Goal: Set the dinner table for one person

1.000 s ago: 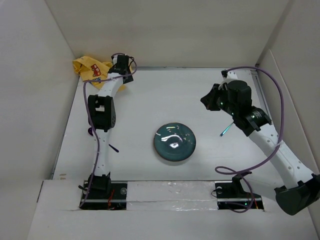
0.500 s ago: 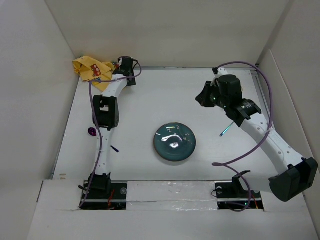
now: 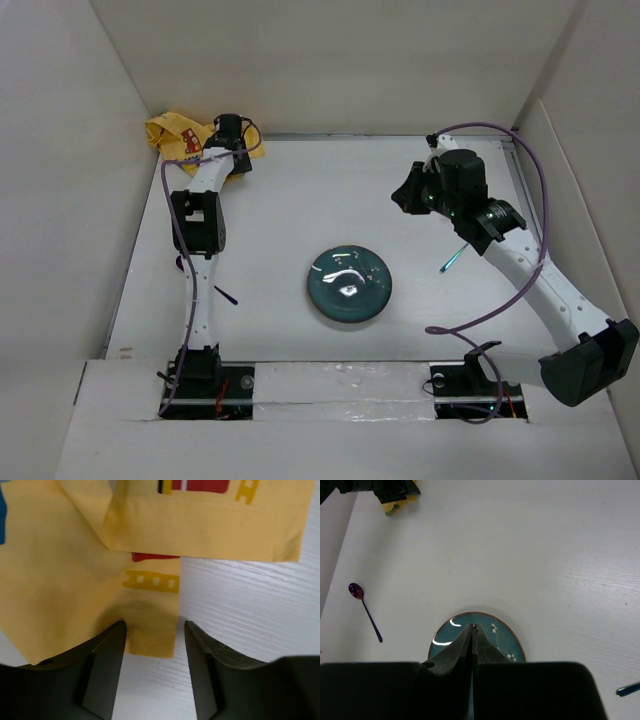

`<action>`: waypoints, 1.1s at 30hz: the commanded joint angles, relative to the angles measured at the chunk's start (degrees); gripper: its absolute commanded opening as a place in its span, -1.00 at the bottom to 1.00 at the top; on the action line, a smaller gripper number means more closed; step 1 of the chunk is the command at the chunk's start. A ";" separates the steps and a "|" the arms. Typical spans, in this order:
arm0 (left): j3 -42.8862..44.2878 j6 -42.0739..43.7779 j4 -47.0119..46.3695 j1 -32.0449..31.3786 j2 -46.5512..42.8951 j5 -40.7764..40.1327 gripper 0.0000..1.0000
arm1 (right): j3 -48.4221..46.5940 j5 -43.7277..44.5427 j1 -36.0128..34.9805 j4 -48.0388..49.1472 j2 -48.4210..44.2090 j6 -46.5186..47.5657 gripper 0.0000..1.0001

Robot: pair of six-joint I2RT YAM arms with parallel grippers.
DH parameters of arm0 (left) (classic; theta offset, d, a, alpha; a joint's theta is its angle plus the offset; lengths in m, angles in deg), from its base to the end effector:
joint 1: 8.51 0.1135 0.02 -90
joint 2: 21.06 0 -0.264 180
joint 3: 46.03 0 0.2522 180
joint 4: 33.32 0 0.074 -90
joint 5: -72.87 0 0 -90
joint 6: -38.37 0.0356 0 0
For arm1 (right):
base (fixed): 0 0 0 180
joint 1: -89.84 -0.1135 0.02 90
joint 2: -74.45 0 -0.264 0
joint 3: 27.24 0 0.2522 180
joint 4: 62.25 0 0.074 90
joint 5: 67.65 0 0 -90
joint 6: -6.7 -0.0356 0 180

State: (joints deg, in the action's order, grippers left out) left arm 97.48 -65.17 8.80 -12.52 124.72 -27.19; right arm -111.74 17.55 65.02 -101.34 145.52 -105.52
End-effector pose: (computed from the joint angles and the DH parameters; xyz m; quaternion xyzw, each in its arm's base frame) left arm 0.5673 -0.0335 0.1757 -0.1101 0.9123 0.0210 0.3939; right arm 0.2514 0.1195 0.3744 -0.0415 0.8450 0.2448 0.4736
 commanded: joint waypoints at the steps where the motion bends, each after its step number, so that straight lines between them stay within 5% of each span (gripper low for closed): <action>1: -3.09 1.41 5.22 0.76 3.55 2.59 -0.14 | -1.77 -1.27 -0.32 0.97 -1.63 0.95 -0.91; 5: -6.35 1.06 4.16 0.76 1.19 3.47 -0.85 | -1.95 -1.27 -0.84 1.41 -1.37 0.42 -0.91; 7: -8.80 0.27 3.03 0.76 -0.40 4.96 -1.00 | -2.47 -1.27 -0.85 1.42 -0.93 0.25 -0.91; 15: -12.42 -0.34 0.39 -4.59 -17.26 16.38 -1.00 | -3.00 -1.53 -1.90 2.82 0.47 0.42 -0.91; 21: -5.66 -5.35 -2.34 -8.64 -31.50 29.64 -1.00 | -4.75 -0.04 -2.42 4.84 0.91 -1.33 -0.84; 26: -6.61 -10.00 -9.01 -6.11 -44.77 36.42 -1.00 | -4.94 3.47 -2.43 6.07 0.39 -2.13 -0.43; 30: -24.83 -15.09 -19.18 1.01 -55.31 40.38 -1.00 | -4.41 6.10 -2.43 7.56 0.82 -2.92 0.27; 33: -38.54 -18.17 -25.26 6.46 -62.35 40.83 -1.00 | -4.06 7.17 -2.43 7.65 2.32 -3.71 0.48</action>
State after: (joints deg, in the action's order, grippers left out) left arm 70.33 -78.07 -10.66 -8.85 62.73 9.98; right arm -114.04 21.90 63.12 -97.49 147.09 -108.60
